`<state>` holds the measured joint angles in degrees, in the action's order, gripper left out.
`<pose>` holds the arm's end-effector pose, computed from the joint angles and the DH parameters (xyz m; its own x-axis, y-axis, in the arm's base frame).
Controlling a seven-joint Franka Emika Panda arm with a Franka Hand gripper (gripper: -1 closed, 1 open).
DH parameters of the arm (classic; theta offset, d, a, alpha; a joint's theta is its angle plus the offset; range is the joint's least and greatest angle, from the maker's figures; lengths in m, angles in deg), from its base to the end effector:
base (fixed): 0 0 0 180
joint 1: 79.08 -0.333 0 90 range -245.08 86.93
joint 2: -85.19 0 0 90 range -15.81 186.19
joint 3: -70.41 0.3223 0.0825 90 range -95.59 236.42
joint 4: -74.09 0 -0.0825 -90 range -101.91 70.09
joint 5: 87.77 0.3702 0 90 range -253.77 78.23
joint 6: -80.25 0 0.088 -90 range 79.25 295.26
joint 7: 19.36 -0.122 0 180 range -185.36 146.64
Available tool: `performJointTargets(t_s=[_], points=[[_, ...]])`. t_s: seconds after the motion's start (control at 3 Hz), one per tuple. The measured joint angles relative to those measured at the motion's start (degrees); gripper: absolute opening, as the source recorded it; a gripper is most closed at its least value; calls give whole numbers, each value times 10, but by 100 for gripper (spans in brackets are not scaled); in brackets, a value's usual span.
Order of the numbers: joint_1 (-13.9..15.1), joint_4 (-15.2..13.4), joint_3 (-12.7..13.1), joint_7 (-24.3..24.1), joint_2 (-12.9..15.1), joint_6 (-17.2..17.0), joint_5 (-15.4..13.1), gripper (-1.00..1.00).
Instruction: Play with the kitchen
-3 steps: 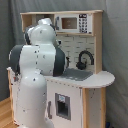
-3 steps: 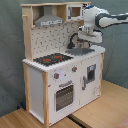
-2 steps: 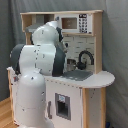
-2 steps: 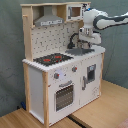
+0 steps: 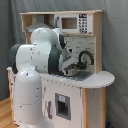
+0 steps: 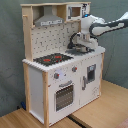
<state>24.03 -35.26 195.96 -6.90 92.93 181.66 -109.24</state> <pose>0.5006 0.1461 0.5203 0.7671 0.6307 -0.1169 0.6387 -0.7343 0.2299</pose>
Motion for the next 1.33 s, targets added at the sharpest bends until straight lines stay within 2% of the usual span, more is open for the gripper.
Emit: performJointTargets(t_s=[0.67,1.0,1.33], points=[[0,1,-12,36,-77,56,55,-100],[1,5,-16,51,-79,63,81,-100],[1,6,-17,52,-80,68,81,100]])
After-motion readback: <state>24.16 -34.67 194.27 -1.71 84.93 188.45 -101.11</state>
